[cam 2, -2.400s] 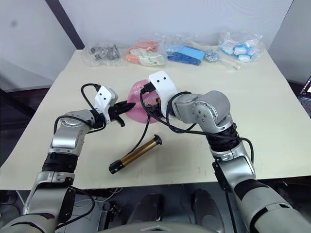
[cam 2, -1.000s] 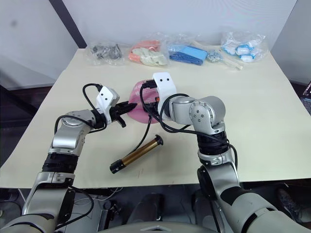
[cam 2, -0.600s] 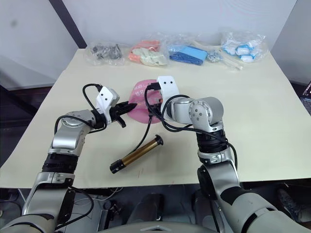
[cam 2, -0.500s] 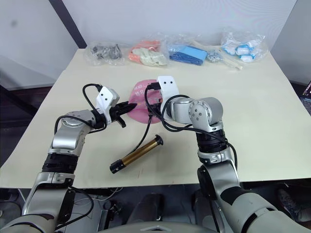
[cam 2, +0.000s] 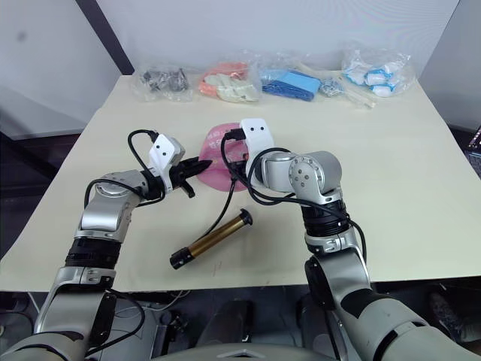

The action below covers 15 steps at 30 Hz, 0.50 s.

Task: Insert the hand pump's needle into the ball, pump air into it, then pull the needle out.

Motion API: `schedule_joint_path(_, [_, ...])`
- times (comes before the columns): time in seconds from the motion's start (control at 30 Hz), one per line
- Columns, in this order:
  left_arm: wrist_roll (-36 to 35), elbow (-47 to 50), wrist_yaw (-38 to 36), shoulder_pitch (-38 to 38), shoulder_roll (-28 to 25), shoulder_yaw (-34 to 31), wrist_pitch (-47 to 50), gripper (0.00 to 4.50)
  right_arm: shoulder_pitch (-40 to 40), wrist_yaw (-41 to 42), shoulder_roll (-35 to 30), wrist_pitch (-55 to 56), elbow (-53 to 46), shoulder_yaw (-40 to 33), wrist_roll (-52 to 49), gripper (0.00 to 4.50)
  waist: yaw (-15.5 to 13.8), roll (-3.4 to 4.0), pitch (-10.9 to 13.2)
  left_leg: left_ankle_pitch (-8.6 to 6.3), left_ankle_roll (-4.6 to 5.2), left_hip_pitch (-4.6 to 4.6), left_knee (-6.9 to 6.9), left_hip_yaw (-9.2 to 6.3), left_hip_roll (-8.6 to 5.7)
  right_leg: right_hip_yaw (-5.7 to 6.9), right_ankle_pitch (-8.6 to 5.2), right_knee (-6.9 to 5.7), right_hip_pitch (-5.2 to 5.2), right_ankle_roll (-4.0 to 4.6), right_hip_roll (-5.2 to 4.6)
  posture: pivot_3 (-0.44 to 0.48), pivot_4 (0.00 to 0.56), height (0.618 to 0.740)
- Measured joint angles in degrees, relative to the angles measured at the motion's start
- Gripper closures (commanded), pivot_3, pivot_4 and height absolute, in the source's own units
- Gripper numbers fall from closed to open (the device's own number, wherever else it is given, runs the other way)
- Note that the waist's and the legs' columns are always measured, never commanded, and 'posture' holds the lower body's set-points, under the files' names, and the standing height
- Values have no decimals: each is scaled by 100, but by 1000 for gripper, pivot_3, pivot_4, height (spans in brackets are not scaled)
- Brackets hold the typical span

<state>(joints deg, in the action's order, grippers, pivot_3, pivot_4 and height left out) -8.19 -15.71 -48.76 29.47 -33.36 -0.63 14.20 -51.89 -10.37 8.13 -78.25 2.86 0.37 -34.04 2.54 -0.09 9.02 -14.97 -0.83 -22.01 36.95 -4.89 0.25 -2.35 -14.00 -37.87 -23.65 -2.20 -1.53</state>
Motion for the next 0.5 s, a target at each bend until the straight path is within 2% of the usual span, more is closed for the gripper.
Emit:
schedule_joint_path(0.17, [0,22,0,-14,0,0,0,4500,-12,0,0,18,55,0,-2,2211,0,0,0,0,0,0,0,0,0,0,0,0,0,0,0,0,150,740])
schedule_joint_path(0.27, [0,49,2,-29,0,1,1,4500,-22,-2,0,41,75,1,-6,3030,0,0,0,0,0,0,0,0,0,0,0,1,0,0,0,0,150,740])
schedule_joint_path(0.3, [1,49,8,-32,-1,-1,3,4500,-28,-9,0,52,71,16,-12,3651,0,0,0,0,0,0,0,0,0,0,0,1,0,0,0,0,150,740])
schedule_joint_path(0.37, [2,42,28,-54,-17,-24,14,4500,-58,-41,0,75,77,-18,54,4099,5,-1,-1,0,0,1,0,1,0,0,0,0,0,0,0,0,150,740])
schedule_joint_path(0.5, [3,48,31,-58,-16,-47,21,4500,-86,-18,1,97,107,65,92,4118,17,-1,0,0,0,3,0,0,2,-1,0,-2,0,0,3,0,150,740])
